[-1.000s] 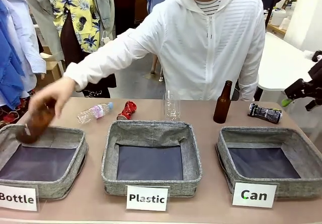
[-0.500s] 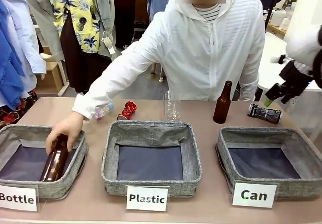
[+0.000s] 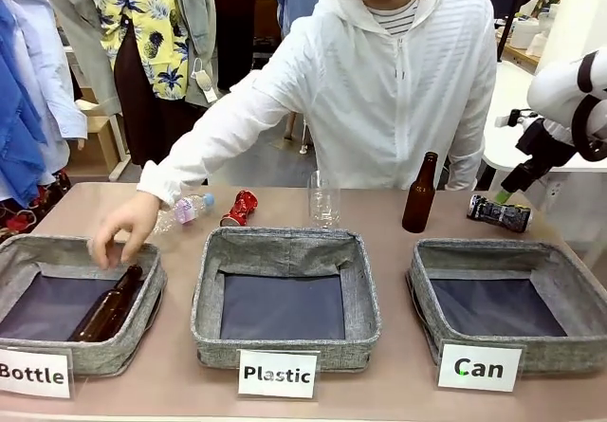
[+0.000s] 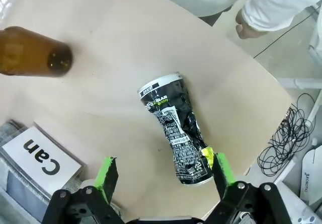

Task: Sort the can waste into the basket.
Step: Pick up the can waste from the table and place it in the right Fabric basket.

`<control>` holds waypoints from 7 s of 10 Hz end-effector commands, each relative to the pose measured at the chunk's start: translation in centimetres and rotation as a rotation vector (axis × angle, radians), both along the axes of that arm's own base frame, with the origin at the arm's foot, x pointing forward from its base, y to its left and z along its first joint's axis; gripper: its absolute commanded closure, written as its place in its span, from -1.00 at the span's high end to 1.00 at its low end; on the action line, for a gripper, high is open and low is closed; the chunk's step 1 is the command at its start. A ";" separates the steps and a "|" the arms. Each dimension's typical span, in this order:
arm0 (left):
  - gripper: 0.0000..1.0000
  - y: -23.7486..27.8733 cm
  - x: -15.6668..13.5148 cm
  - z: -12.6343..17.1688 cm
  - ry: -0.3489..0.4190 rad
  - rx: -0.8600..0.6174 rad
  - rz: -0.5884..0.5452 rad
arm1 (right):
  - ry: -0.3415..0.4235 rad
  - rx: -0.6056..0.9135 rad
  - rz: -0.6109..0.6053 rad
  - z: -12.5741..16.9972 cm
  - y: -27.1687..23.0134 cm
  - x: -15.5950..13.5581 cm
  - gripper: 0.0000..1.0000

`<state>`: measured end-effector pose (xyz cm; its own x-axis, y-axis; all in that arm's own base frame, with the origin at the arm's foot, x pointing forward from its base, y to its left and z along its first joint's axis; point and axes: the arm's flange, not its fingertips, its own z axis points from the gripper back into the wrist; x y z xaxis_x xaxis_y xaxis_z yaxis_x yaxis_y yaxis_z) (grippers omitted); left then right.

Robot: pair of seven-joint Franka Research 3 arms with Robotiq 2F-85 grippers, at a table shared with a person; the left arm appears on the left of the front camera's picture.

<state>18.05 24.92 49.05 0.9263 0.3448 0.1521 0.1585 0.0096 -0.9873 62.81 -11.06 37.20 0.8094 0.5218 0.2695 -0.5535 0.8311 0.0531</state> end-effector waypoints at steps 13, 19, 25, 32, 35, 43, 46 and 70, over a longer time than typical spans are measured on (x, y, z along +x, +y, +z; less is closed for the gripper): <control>1.00 -14.7 6.7 -4.0 0.165 0.061 -0.422 | -0.103 -0.086 0.597 -7.4 0.4 4.7 1.00; 1.00 -14.7 6.7 -4.0 0.165 0.061 -0.422 | -0.078 -0.014 0.615 -9.0 -0.1 5.0 1.00; 1.00 -14.7 6.7 -4.0 0.165 0.061 -0.422 | -0.080 0.009 0.566 -7.7 -3.1 3.7 -0.70; 1.00 -14.7 6.7 -4.0 0.165 0.061 -0.422 | -0.124 0.027 0.384 -3.6 -5.9 0.2 -1.00; 1.00 -14.7 6.7 -4.0 0.165 0.061 -0.422 | -0.071 -0.050 0.384 5.0 -2.2 -10.1 -1.00; 1.00 -14.7 6.7 -4.0 0.165 0.061 -0.422 | -0.081 0.022 1.007 6.9 7.9 -24.4 -1.00; 1.00 -14.7 6.7 -4.0 0.165 0.061 -0.422 | -0.086 0.049 1.043 6.7 7.4 -24.3 0.15; 1.00 -2.3 -1.4 5.1 0.079 0.094 -0.025 | 0.083 1.231 0.215 8.9 -3.9 -15.5 1.00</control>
